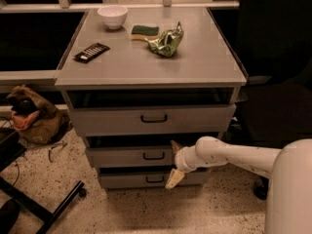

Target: Open middle drawer

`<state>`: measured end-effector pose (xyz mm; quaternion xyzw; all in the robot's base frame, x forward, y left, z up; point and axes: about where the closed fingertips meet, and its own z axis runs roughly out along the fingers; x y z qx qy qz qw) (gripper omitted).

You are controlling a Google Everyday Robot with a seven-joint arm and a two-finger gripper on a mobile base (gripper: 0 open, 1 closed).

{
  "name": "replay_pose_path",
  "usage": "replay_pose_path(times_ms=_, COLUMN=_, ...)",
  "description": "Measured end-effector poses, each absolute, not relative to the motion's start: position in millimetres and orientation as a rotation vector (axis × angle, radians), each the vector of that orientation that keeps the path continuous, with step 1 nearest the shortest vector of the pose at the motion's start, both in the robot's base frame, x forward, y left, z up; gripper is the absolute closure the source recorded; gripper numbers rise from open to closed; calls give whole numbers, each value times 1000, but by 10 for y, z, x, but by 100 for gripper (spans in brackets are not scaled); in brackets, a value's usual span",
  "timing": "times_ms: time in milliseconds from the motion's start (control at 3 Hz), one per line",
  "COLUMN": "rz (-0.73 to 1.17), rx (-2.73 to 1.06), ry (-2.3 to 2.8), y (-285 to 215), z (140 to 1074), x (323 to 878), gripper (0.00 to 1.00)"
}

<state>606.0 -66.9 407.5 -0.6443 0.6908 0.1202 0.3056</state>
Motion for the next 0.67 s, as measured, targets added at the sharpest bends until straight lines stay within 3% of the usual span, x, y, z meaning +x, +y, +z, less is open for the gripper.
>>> replay_pose_path(times_ms=667, rz=375, rx=-1733, ry=1866, y=-636, z=4138, x=5893, gripper=0)
